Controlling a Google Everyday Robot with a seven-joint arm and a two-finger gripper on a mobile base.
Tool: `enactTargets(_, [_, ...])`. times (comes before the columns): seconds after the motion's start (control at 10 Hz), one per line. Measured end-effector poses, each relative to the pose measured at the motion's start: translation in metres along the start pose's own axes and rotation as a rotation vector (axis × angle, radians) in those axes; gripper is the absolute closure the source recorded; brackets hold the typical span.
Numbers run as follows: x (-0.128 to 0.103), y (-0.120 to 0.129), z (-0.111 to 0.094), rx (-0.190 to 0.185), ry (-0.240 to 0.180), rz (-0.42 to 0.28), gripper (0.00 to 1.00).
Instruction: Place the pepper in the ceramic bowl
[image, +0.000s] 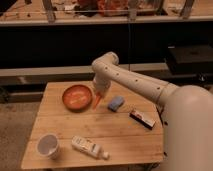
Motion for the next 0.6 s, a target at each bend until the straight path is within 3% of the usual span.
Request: enactTargets(0.6, [0.005,-0.025,0.010,0.010,0.030,-0.028,0.87])
